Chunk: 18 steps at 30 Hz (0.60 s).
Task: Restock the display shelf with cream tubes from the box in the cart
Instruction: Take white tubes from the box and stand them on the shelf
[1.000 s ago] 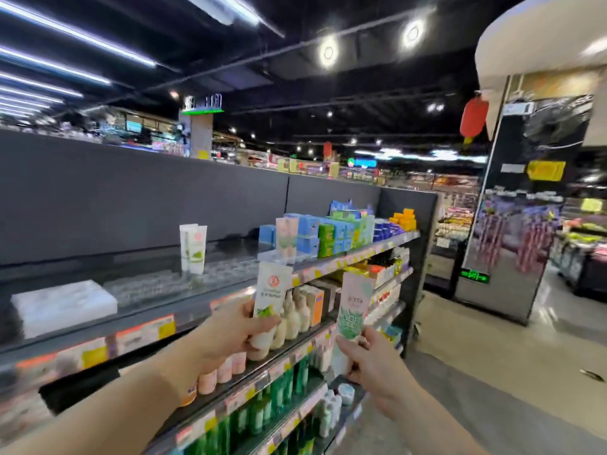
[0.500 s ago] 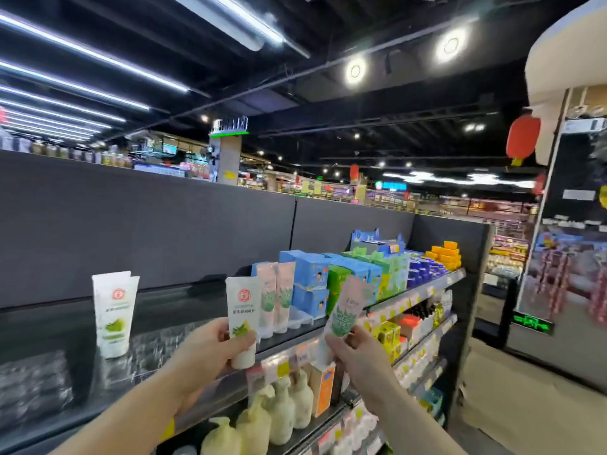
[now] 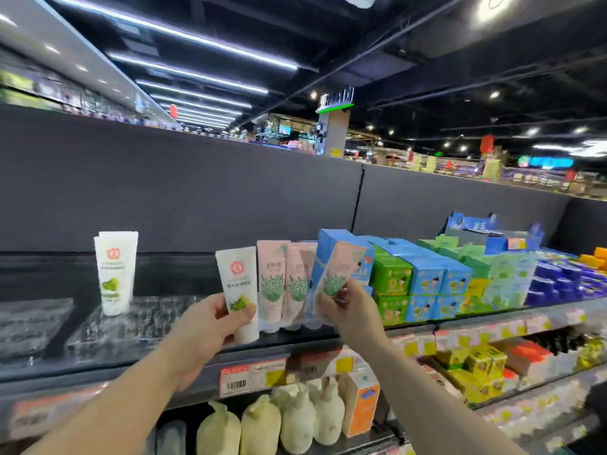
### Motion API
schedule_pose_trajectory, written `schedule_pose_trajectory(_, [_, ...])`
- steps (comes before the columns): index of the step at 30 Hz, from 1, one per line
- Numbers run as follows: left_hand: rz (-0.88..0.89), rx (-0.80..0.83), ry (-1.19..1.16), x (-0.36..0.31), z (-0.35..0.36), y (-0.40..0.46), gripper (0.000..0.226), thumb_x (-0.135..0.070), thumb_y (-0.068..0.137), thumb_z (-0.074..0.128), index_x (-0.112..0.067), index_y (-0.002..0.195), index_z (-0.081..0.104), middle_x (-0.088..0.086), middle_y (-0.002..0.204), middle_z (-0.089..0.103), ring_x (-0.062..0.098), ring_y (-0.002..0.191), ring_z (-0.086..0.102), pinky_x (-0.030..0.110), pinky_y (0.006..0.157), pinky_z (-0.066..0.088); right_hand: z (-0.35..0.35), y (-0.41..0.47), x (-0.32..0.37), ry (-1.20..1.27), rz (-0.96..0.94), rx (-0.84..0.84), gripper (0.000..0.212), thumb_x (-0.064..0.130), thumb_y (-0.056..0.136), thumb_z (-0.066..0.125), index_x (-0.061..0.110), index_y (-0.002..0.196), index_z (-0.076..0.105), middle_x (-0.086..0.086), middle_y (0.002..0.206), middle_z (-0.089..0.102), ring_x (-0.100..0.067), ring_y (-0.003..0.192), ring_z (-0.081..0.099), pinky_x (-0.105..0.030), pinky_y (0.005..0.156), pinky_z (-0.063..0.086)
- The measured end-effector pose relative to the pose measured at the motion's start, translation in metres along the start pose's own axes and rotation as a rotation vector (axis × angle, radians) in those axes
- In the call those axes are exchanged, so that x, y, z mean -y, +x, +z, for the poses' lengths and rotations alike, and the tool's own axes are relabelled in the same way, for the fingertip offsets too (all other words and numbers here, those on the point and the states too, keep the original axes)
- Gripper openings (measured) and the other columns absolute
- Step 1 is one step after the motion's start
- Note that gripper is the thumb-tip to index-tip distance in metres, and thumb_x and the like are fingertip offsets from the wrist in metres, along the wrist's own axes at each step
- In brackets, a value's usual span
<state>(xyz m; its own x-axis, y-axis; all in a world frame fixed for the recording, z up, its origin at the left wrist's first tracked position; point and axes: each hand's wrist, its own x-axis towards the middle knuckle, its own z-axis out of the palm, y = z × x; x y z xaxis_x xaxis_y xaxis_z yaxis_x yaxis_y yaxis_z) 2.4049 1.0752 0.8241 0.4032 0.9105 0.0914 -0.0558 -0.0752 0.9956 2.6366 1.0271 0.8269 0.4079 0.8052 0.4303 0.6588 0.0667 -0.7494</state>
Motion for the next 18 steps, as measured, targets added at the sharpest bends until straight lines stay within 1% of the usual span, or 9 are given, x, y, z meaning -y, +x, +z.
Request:
schedule_pose_trajectory(2, [0.009, -0.039, -0.003, 0.000, 0.003, 0.000, 0.017, -0.014, 0.091, 0.060, -0.020, 0.106, 0.065, -0.006, 0.100, 0.075, 0.013, 0.089, 0.072, 0.028, 0.072, 0.056, 0.002, 0.006, -0.006, -0.061, -0.024, 0.060, 0.015, 0.032, 0.087, 0.068, 0.026, 0.092, 0.056, 0.014, 0.083, 0.066, -0.002, 0.074, 0.061, -0.014, 0.058, 0.043])
schedule_pose_trajectory(3, [0.004, -0.058, -0.015, -0.001, 0.003, 0.000, 0.015, -0.014, 0.091, 0.060, -0.020, 0.104, 0.065, -0.006, 0.099, 0.075, 0.012, 0.087, 0.072, 0.027, 0.071, 0.056, 0.002, 0.009, -0.006, -0.096, -0.031, 0.098, 0.015, 0.033, 0.087, 0.067, 0.025, 0.094, 0.056, 0.013, 0.085, 0.066, -0.007, 0.077, 0.062, -0.019, 0.061, 0.046])
schedule_pose_trajectory(5, [-0.006, -0.077, -0.033, -0.001, 0.003, 0.002, 0.016, -0.015, 0.091, 0.060, -0.018, 0.106, 0.065, -0.004, 0.101, 0.075, 0.015, 0.091, 0.072, 0.031, 0.077, 0.056, 0.004, 0.014, -0.005, -0.162, -0.043, 0.175, 0.018, 0.033, 0.088, 0.064, 0.023, 0.102, 0.058, 0.008, 0.093, 0.067, -0.015, 0.085, 0.062, -0.031, 0.071, 0.050])
schedule_pose_trajectory(6, [-0.009, -0.078, -0.033, -0.001, 0.003, 0.002, 0.018, -0.015, 0.091, 0.061, -0.016, 0.108, 0.065, -0.003, 0.104, 0.074, 0.017, 0.095, 0.071, 0.034, 0.081, 0.056, 0.005, 0.014, -0.005, -0.193, -0.042, 0.199, 0.021, 0.034, 0.089, 0.063, 0.021, 0.106, 0.058, 0.006, 0.096, 0.067, -0.018, 0.088, 0.062, -0.035, 0.074, 0.051])
schedule_pose_trajectory(9, [-0.018, -0.088, -0.028, 0.001, 0.002, 0.003, 0.020, -0.018, 0.090, 0.062, -0.018, 0.109, 0.064, -0.004, 0.106, 0.074, 0.018, 0.099, 0.069, 0.036, 0.083, 0.056, 0.007, 0.017, -0.004, -0.276, -0.033, 0.218, 0.028, 0.038, 0.091, 0.059, 0.017, 0.110, 0.057, 0.000, 0.100, 0.067, -0.022, 0.089, 0.060, -0.037, 0.076, 0.051])
schedule_pose_trajectory(12, [-0.013, -0.093, -0.014, 0.001, 0.003, 0.003, 0.018, -0.017, 0.090, 0.061, -0.019, 0.108, 0.064, -0.005, 0.104, 0.074, 0.015, 0.097, 0.069, 0.032, 0.078, 0.056, 0.007, 0.018, -0.003, -0.282, -0.038, 0.229, 0.028, 0.037, 0.092, 0.057, 0.017, 0.112, 0.057, 0.000, 0.099, 0.065, -0.021, 0.088, 0.058, -0.034, 0.072, 0.048])
schedule_pose_trajectory(15, [-0.015, -0.105, 0.012, 0.000, 0.003, 0.002, 0.022, -0.019, 0.090, 0.063, -0.018, 0.112, 0.063, -0.004, 0.108, 0.072, 0.017, 0.100, 0.068, 0.037, 0.086, 0.056, 0.004, 0.015, -0.006, -0.190, -0.052, 0.193, 0.019, 0.029, 0.092, 0.061, 0.023, 0.109, 0.056, 0.010, 0.088, 0.063, -0.011, 0.081, 0.058, -0.017, 0.061, 0.043])
schedule_pose_trajectory(16, [-0.011, -0.104, 0.032, 0.000, 0.002, 0.002, 0.024, -0.020, 0.090, 0.063, -0.018, 0.114, 0.063, -0.003, 0.109, 0.072, 0.017, 0.102, 0.068, 0.039, 0.089, 0.055, 0.003, 0.012, -0.007, -0.140, -0.059, 0.161, 0.020, 0.025, 0.091, 0.062, 0.026, 0.110, 0.057, 0.014, 0.087, 0.064, -0.008, 0.082, 0.061, -0.013, 0.061, 0.043])
schedule_pose_trajectory(18, [0.008, -0.103, 0.072, -0.001, 0.001, 0.000, 0.024, -0.021, 0.090, 0.063, -0.020, 0.115, 0.063, -0.004, 0.109, 0.072, 0.017, 0.102, 0.068, 0.039, 0.089, 0.056, 0.000, 0.006, -0.008, -0.035, -0.057, 0.050, 0.028, 0.015, 0.091, 0.062, 0.024, 0.118, 0.058, 0.014, 0.091, 0.066, -0.010, 0.089, 0.065, -0.015, 0.069, 0.047])
